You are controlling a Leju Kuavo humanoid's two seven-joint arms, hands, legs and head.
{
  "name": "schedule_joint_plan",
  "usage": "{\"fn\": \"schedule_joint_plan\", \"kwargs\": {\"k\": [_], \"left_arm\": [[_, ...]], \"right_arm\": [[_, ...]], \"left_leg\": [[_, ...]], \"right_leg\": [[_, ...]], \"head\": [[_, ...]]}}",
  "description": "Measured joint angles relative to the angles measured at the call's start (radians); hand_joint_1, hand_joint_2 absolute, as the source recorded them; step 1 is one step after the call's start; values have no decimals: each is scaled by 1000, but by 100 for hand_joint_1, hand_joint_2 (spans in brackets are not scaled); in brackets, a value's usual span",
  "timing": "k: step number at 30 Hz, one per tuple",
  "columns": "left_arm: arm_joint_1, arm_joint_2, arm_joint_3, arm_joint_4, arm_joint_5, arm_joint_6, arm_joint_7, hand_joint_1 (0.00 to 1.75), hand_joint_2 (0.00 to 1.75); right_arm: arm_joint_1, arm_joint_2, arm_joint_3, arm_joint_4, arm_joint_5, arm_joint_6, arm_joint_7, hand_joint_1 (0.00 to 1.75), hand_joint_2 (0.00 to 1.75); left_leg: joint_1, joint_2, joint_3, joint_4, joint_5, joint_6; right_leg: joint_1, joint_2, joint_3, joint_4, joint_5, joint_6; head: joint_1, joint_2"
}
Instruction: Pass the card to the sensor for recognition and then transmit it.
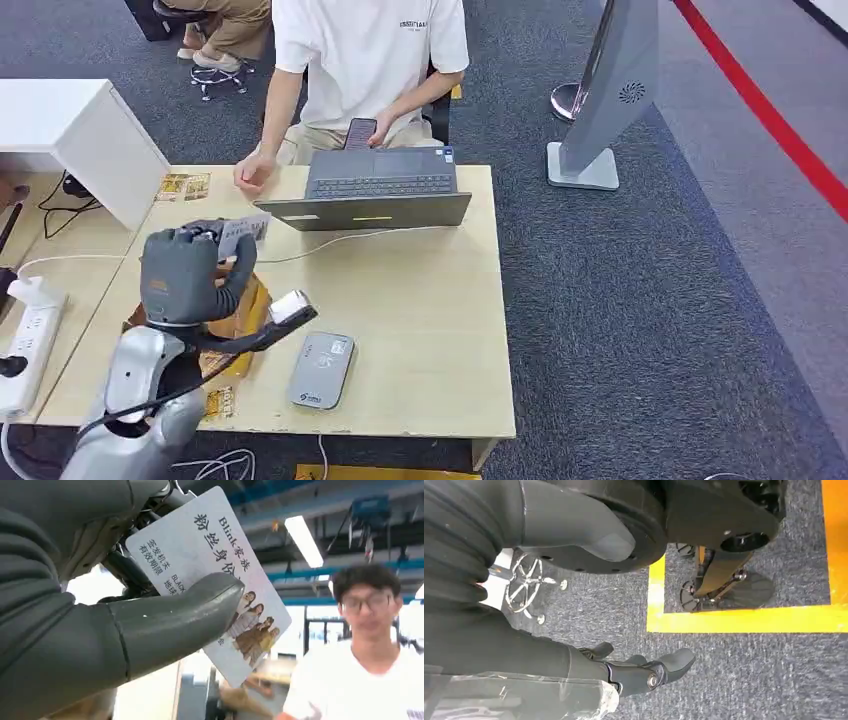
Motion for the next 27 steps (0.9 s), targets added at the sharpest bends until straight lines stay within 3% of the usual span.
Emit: {"fn": "schedule_joint_plan", "kwargs": {"k": [5,10,15,18,19,27], "left_arm": [[-224,48,46,162,-137,-48,79,175,175],[-425,82,86,463,-204,-31,108,175,175],[-507,101,118,675,-197,-28,118,175,175],[-507,108,136,742,-186,-22,118,175,175],[-504,111,139,758,-183,-18,118,0,175],[-429,125,166,785,-157,-4,102,0,175]], "right_arm": [[-8,6,6,0,26,-1,17,0,175],[-12,11,38,0,75,8,26,0,175],[-9,11,53,0,73,6,35,0,175],[-2,11,55,0,77,-2,46,0,175],[-2,11,55,0,80,-6,51,0,175],[5,11,66,0,96,-13,82,0,175]], "left_leg": [[0,0,0,0,2,-1],[1,1,0,0,3,-2],[1,2,0,0,3,-2],[1,2,-1,0,3,-2],[1,2,-1,0,3,-2],[0,2,-1,0,3,-2]], "right_leg": [[0,1,0,0,1,-1],[1,2,-1,1,2,-2],[1,4,-1,1,2,-2],[1,4,-2,1,2,-2],[1,3,-2,1,2,-2],[1,4,-2,1,2,-2]], "head": [[0,0],[0,0],[0,0],[0,0],[0,0],[1,0]]}}
